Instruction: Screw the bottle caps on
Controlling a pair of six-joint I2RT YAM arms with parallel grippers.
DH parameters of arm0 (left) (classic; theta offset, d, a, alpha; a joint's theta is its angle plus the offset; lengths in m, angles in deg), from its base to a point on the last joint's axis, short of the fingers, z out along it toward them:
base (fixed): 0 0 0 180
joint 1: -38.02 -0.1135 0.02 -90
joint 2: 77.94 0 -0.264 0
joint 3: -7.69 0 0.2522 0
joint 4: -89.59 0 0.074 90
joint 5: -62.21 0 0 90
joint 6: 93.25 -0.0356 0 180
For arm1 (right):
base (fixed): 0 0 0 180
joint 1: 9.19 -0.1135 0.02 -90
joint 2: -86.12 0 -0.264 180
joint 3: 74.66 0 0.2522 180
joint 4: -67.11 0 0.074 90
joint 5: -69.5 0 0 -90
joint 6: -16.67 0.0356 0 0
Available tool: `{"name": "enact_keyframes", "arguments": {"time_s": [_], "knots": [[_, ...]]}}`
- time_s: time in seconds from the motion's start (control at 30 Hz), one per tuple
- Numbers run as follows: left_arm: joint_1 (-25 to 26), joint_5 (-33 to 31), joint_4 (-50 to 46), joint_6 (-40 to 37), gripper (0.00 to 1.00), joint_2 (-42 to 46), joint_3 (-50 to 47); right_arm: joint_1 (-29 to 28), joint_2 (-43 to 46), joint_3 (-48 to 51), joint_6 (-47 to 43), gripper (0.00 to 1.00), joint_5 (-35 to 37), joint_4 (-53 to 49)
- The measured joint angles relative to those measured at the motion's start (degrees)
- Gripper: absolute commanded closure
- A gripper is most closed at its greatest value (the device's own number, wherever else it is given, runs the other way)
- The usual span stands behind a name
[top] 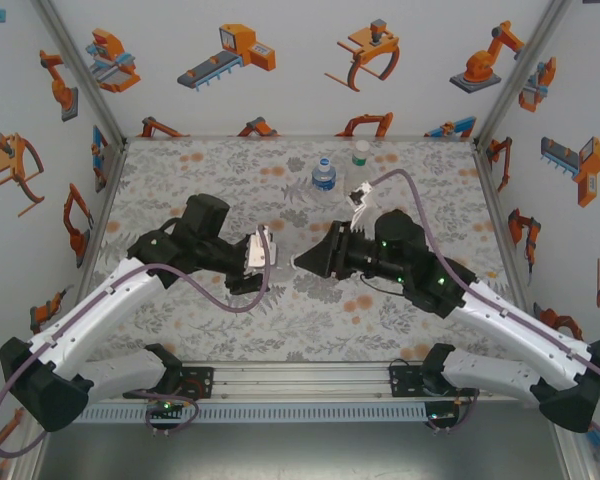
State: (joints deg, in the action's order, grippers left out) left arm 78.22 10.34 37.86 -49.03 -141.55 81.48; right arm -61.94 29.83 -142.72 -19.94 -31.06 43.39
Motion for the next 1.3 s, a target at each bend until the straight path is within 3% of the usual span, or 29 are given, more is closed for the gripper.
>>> {"name": "enact_keyframes", "arguments": {"time_s": [0.13,0.23,0.47,0.6,0.93,1.13,1.3], "knots": [[-0.5,-1.7,0.6,0.7,1.00,0.0,-1.7,0.7,-0.2,4.4,16.4,0.97,1.2,3.5],[-0.6,-3.0,0.7,0.8,1.00,-0.3,-1.8,1.4,-0.3,6.6,24.0,0.92,1.2,5.9],[-0.6,-3.8,2.7,0.9,1.00,-0.3,-2.4,2.1,-0.5,6.1,28.7,0.59,1.4,4.9],[-0.2,-1.6,6.8,0.9,1.00,-0.3,-2.6,2.4,-1.0,3.5,27.5,0.52,1.3,2.5],[-0.1,0.4,10.1,1.0,1.00,-0.3,-2.7,2.9,-1.4,0.5,22.8,0.47,1.5,-0.6],[-0.1,1.9,11.0,0.9,1.00,-0.2,-2.7,3.8,-2.0,-6.5,11.6,0.46,2.9,-7.6],[-0.1,2.3,11.0,0.9,1.00,-0.2,-2.7,5.1,-2.1,-13.6,-2.9,0.47,2.7,-12.3]]}}
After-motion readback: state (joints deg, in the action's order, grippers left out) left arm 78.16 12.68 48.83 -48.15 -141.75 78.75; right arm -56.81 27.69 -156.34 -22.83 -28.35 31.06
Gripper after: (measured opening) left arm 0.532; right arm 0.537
